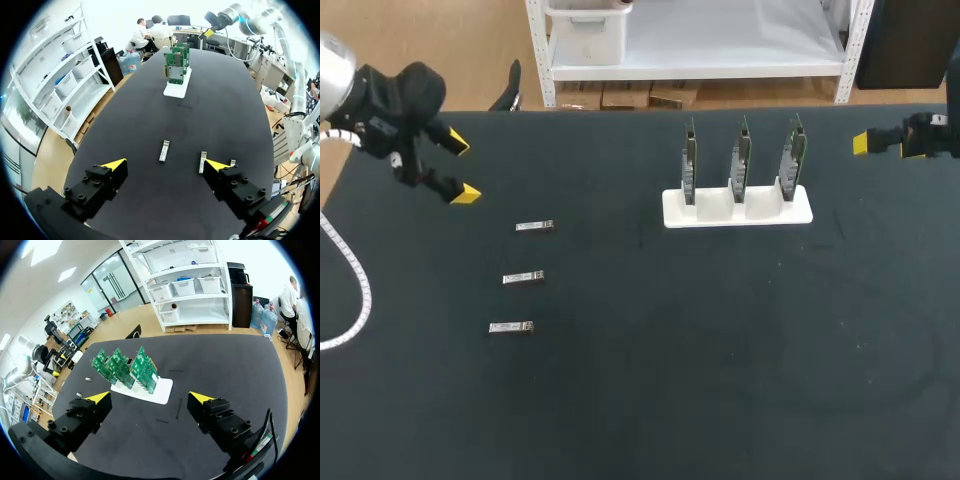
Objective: Pick up the optical module with the left hand, and insert it into the network port with the right hand.
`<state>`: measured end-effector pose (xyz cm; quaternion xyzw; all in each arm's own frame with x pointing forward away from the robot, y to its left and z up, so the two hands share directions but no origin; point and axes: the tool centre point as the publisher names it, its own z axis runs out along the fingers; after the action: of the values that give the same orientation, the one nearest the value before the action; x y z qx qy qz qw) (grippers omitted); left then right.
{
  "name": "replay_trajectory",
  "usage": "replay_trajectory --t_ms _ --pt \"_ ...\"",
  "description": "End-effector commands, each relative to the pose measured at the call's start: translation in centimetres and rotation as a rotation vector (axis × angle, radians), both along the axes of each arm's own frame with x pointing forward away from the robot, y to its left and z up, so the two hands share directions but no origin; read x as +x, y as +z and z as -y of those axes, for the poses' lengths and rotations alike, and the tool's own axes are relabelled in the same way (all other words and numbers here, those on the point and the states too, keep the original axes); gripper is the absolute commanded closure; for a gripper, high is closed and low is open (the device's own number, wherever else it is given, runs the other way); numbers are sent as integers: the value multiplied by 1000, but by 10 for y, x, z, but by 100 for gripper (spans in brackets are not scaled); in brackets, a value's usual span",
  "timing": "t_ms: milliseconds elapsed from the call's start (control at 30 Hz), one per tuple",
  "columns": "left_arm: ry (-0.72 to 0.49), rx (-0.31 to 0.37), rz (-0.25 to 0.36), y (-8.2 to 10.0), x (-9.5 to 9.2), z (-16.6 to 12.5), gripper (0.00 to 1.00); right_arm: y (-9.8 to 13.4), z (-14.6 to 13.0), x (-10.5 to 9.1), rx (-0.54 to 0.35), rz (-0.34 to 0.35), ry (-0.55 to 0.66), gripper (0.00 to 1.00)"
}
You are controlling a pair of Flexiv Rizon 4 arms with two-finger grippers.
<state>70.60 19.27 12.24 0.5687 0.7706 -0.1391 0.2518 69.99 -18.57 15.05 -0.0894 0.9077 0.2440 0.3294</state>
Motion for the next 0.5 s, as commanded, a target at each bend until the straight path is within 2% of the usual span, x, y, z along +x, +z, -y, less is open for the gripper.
replay_trajectory --t_ms 33,67,100,200,233,333,367,400,433,500 --pt "-3 -1 0 0 1 0 0 0 -1 0 -3 0 -4 0" --pt "-3 -1 0 0 1 0 0 0 -1 0 -3 0 -4 0" --pt "17 43 7 0 3 0 0 0 -1 0 -3 0 -4 0" --pt "-22 241 17 -6 11 6 0 0 -1 0 -3 0 -4 0" --pt "-18 270 16 -7 14 8 0 0 -1 0 -3 0 -4 0" --pt "-97 331 46 -12 20 17 0 0 -1 0 -3 0 -4 0" --pt "-133 312 44 -14 20 20 0 0 -1 0 -3 0 -4 0" --pt "-134 284 21 -17 22 22 0 0 -1 0 -3 0 -4 0" --pt "-118 287 13 -22 25 24 0 0 -1 0 -3 0 -4 0" --pt "-146 329 -3 -30 27 27 0 0 -1 0 -3 0 -4 0"
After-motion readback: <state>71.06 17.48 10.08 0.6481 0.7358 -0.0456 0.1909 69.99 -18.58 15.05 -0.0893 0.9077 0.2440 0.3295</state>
